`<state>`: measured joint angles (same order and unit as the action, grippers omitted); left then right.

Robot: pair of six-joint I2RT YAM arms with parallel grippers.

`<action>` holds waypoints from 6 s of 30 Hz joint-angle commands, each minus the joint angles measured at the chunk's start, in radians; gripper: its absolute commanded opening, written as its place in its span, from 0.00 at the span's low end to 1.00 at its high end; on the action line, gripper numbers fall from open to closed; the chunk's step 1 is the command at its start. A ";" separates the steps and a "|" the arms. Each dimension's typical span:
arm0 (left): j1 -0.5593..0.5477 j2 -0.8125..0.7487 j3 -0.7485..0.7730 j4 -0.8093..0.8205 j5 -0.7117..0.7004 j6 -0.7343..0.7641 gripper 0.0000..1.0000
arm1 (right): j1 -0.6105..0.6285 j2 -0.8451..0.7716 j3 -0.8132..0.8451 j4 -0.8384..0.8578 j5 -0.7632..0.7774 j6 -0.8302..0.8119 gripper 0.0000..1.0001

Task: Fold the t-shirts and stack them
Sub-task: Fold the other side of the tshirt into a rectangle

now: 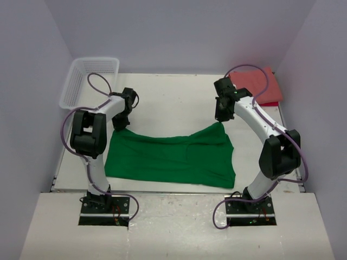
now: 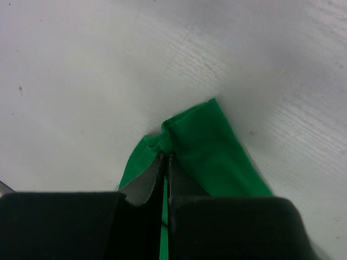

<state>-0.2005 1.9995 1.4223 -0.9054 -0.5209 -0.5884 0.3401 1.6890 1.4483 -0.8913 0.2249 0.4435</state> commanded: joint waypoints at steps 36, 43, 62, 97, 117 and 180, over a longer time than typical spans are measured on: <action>-0.051 -0.462 -0.214 -0.240 -0.034 -0.303 0.35 | 0.002 -0.029 -0.009 0.034 -0.035 -0.034 0.00; -0.051 -0.417 -0.194 -0.104 0.028 -0.154 0.35 | 0.004 -0.032 -0.006 0.029 -0.032 -0.037 0.00; -0.068 -0.409 -0.417 -0.040 0.229 -0.208 0.00 | 0.007 -0.028 -0.009 0.040 -0.036 -0.034 0.00; 0.156 -0.559 -0.470 0.158 0.346 0.019 0.42 | 0.031 -0.049 -0.028 0.048 -0.047 -0.045 0.00; 0.248 -0.479 -0.548 0.293 0.473 0.078 0.44 | 0.036 -0.060 -0.025 0.045 -0.052 -0.051 0.00; 0.256 -0.211 -0.029 0.298 0.380 0.035 0.00 | -0.046 0.199 0.419 -0.055 0.051 -0.120 0.00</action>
<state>0.0566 1.7752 1.3487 -0.6289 -0.1120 -0.5400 0.3008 1.8812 1.8172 -0.9310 0.2707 0.3466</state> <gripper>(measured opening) 0.002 0.006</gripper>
